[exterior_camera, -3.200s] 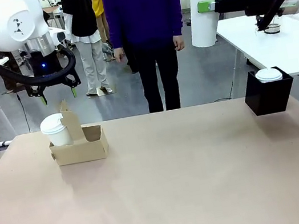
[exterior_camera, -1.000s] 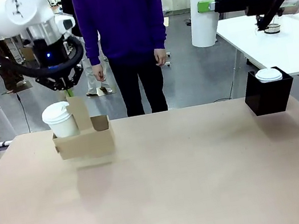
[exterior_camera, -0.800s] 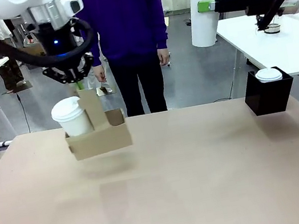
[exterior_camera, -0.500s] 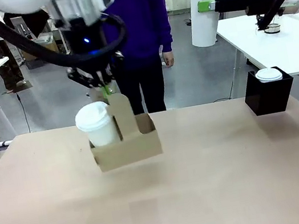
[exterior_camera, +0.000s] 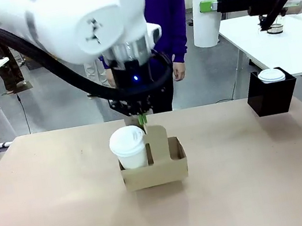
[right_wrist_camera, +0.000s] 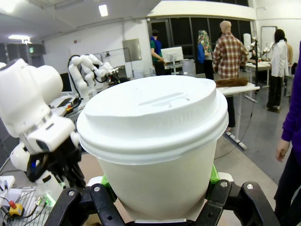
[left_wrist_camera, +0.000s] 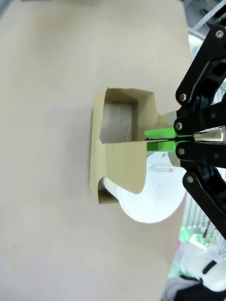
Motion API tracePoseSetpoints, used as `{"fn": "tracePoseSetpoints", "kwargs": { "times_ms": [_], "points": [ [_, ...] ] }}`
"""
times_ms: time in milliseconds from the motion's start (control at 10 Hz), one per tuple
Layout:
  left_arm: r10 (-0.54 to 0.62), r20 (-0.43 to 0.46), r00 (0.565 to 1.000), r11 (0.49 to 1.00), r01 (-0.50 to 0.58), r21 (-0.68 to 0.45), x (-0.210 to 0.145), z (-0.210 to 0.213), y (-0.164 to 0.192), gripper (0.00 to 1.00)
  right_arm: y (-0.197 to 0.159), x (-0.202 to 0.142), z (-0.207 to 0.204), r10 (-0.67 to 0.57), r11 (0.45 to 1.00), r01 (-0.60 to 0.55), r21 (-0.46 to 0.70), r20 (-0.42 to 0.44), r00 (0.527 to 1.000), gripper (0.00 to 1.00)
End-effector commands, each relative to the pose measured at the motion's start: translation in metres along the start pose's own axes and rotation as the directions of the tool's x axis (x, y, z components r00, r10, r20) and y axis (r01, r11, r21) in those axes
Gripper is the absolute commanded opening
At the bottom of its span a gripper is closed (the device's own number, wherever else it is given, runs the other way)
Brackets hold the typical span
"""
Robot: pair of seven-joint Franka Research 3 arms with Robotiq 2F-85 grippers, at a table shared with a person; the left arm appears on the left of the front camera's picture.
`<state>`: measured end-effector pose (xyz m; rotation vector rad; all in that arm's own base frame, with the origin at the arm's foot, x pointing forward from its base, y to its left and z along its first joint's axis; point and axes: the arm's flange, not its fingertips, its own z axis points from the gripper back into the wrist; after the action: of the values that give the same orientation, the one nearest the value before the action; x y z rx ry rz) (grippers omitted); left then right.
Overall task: Pour a drink into a cup and package it in a carrier.
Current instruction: Position the Cup Carrier in the center of the table, then insert the held 600 ml Paper Cup into the Cup Carrier.
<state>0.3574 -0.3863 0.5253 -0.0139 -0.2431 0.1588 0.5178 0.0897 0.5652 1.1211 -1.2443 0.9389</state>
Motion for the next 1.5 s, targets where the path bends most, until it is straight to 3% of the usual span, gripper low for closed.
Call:
{"fn": "tracePoseSetpoints", "kwargs": {
  "times_ms": [0, 300, 900, 1100, 1200, 1300, 1400],
  "points": [
    [-0.001, 0.01, 1.0, 0.999, 0.001, 0.033, -0.003, -0.02, -0.012, 0.02, 0.002, 0.003, -0.001, 0.007, 1.0, -0.007, 0.001, 0.002, 1.0, 0.8],
    [-0.017, -0.024, 1.0, 0.996, 0.019, 0.082, -0.011, -0.042, -0.026, 0.02, 0.002, 0.003, -0.001, 0.007, 1.0, -0.007, 0.001, 0.002, 1.0, 0.8],
    [-0.038, -0.026, 0.999, 0.998, 0.039, 0.043, -0.01, -0.037, -0.017, 0.02, 0.002, 0.003, -0.001, 0.007, 1.0, -0.007, 0.001, 0.002, 1.0, 0.8],
    [-0.075, -0.057, 0.996, 0.997, 0.075, 0.0, -0.003, -0.031, -0.012, 0.6, 0.0, 0.0, 0.0, 0.0, 1.0, 0.0, 0.0, 0.0, 1.0, 0.8],
    [-0.114, -0.068, 0.991, 0.993, 0.113, -0.028, -0.001, -0.022, -0.004, 0.88, -0.016, -0.009, -0.001, -0.073, 0.995, 0.076, 0.059, -0.048, 0.996, 0.8],
    [-0.148, -0.096, 0.984, 0.988, 0.143, -0.059, 0.004, -0.01, 0.003, 1.0, -0.029, -0.021, -0.002, -0.095, 0.989, 0.103, 0.109, -0.072, 0.993, 0.8],
    [-0.199, -0.118, 0.973, 0.978, 0.191, -0.08, 0.009, 0.008, 0.014, 1.0, -0.035, -0.041, -0.006, -0.118, 0.974, 0.133, 0.183, -0.09, 0.989, 0.8]
  ]
}}
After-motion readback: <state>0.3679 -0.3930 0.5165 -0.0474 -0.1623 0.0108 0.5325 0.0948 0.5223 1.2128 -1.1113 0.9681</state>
